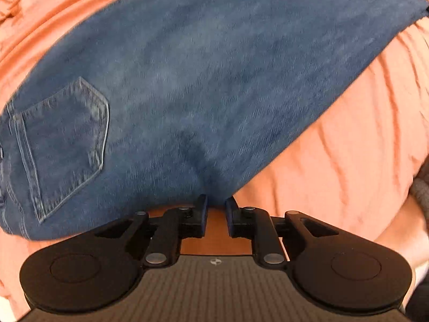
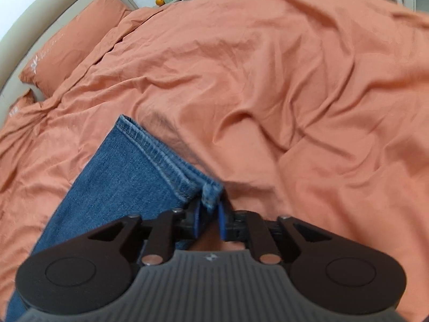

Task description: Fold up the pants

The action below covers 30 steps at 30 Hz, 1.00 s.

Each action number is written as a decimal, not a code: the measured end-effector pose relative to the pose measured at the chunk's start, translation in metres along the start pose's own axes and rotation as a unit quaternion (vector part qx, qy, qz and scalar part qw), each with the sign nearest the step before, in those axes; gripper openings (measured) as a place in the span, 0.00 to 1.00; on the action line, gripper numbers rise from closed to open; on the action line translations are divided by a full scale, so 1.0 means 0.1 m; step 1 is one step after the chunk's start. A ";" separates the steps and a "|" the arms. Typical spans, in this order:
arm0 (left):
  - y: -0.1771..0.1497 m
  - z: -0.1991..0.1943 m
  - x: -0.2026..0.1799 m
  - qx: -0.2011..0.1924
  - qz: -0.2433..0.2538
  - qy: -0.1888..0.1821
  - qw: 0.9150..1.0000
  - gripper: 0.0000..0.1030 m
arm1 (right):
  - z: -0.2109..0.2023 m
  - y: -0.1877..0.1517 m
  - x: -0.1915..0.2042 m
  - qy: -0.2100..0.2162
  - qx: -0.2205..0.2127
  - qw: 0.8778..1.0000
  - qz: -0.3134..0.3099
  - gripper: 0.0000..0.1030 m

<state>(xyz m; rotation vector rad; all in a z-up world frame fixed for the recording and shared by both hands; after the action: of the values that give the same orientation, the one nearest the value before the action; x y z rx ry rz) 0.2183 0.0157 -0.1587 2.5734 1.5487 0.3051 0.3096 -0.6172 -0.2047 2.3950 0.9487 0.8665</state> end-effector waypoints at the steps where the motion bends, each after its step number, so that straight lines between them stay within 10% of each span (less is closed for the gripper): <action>1: -0.03 -0.05 0.03 -0.003 0.005 0.001 1.000 0.22 | -0.05 0.03 0.00 -0.006 -0.002 1.000 -0.007 0.14; 8: -0.36 -0.64 0.77 -0.091 -0.087 0.021 0.992 0.31 | -0.45 0.00 0.12 0.025 0.010 0.998 -0.062 0.30; 12: -0.67 -0.90 1.45 -0.154 -0.179 0.067 0.969 0.41 | -0.59 -0.15 0.49 0.056 0.014 0.990 -0.125 0.37; 15: -0.90 -0.93 1.99 -0.190 -0.286 0.072 0.936 0.50 | -0.61 -0.29 0.82 0.074 0.016 0.983 -0.167 0.38; 25: -1.56 -0.27 2.96 -0.267 -0.580 -0.034 0.769 0.66 | -0.42 -0.50 1.10 0.053 0.036 0.986 -0.151 0.40; 30: -1.42 0.04 3.21 -0.249 -0.616 -0.018 0.747 0.63 | -0.44 -0.50 1.04 0.016 0.034 0.985 -0.169 0.41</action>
<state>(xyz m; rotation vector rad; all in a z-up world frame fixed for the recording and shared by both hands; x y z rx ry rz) 0.2432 0.3659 -0.1568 0.8035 2.3032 0.3926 0.3164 -0.5020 -0.1613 2.1875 1.3679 0.7556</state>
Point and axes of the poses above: each gripper's, at about its wrist camera, not at the fingertips, and z roughly the way its jaws point, x to its left, y to its top, the point moved 4 cm from there along z, roughly the way its jaws point, and after that the axes turned 8 degrees about -x, right-handed, at the moved point
